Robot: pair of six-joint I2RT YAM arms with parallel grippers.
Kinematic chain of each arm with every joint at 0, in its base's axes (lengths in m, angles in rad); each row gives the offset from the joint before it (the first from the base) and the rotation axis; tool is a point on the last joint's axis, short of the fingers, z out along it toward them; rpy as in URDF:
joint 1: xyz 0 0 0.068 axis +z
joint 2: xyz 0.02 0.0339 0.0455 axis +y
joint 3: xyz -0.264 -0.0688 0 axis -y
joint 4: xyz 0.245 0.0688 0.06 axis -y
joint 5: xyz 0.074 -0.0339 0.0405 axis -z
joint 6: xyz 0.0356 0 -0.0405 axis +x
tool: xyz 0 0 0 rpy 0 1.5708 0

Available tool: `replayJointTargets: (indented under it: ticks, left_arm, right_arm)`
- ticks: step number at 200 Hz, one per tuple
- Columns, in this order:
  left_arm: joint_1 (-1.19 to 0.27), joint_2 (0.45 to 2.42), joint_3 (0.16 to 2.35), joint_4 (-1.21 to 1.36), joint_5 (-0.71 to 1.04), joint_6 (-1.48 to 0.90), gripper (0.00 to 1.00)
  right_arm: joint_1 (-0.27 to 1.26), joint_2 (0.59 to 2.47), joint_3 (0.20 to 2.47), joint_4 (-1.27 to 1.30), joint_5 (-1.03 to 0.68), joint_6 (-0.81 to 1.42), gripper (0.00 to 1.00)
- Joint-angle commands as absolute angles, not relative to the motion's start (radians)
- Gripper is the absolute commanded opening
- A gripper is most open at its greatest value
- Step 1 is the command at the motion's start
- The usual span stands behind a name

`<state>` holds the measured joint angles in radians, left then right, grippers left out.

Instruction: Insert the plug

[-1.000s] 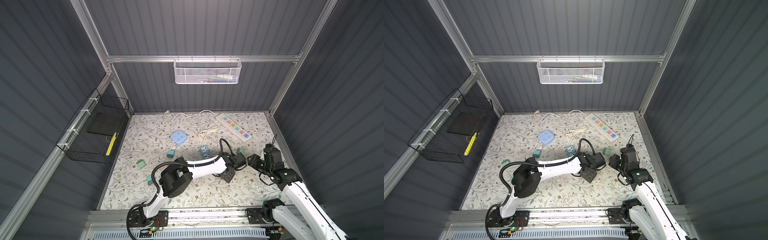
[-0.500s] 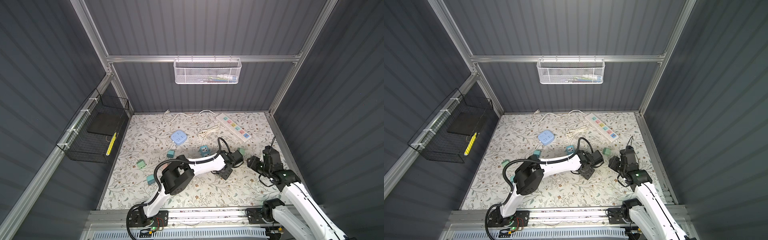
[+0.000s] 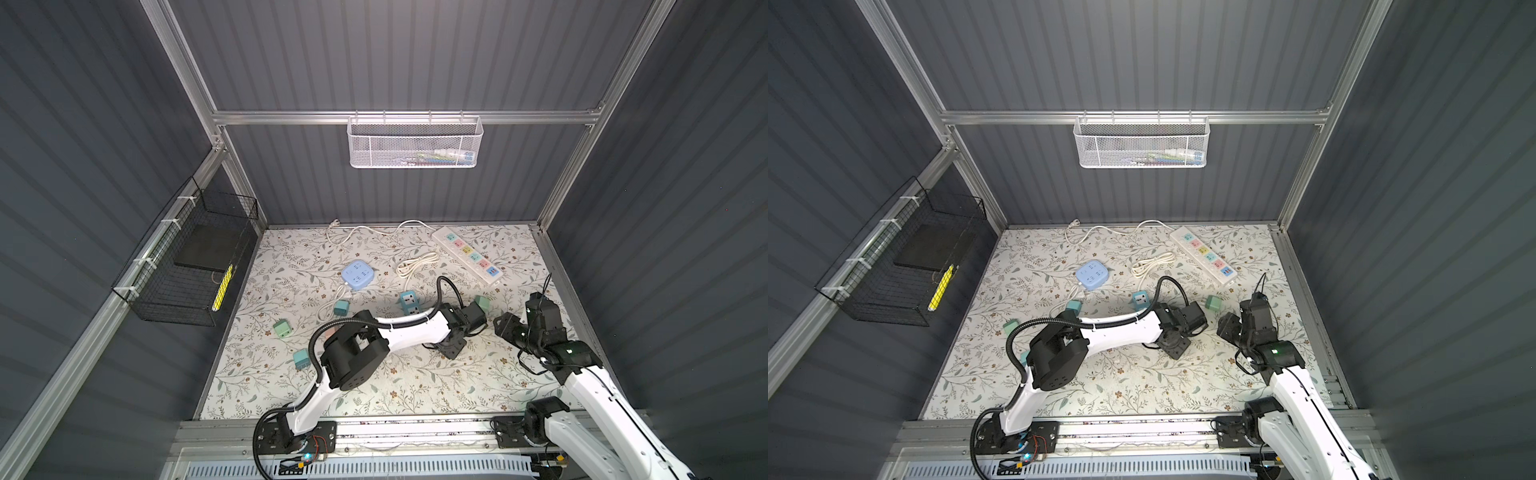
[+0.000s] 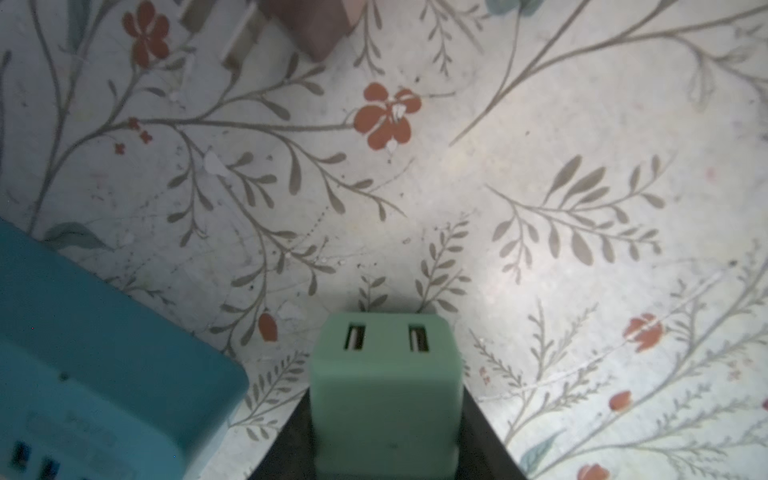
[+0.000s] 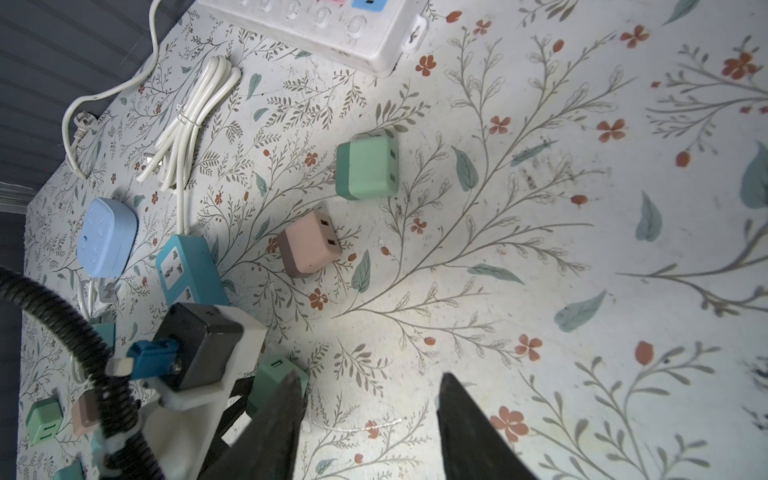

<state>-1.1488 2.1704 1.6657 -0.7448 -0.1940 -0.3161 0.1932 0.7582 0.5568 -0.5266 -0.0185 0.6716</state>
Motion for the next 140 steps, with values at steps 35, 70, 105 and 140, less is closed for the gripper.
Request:
replayJointTargets:
  ticks: [35, 70, 105, 140]
  left_arm:
    - [-1.143, 1.785, 1.282, -0.219, -0.166, -0.157, 0.27]
    - [-1.143, 1.626, 1.063, 0.072, -0.180, -0.059, 0.24]
    - [-1.143, 1.570, 0.967, 0.199, -0.147, 0.007, 0.25]
    - [-1.143, 1.560, 0.951, 0.204, -0.154, 0.042, 0.26]
  right_arm:
    - [0.191, 0.731, 0.593, -0.472, -0.169, 0.573, 0.53]
    - [0.193, 0.746, 0.613, -0.395, -0.401, 0.533, 0.49]
    - [0.192, 0.808, 0.638, -0.320, -0.556, 0.516, 0.45]
    - [0.205, 0.865, 0.661, -0.292, -0.670, 0.497, 0.49]
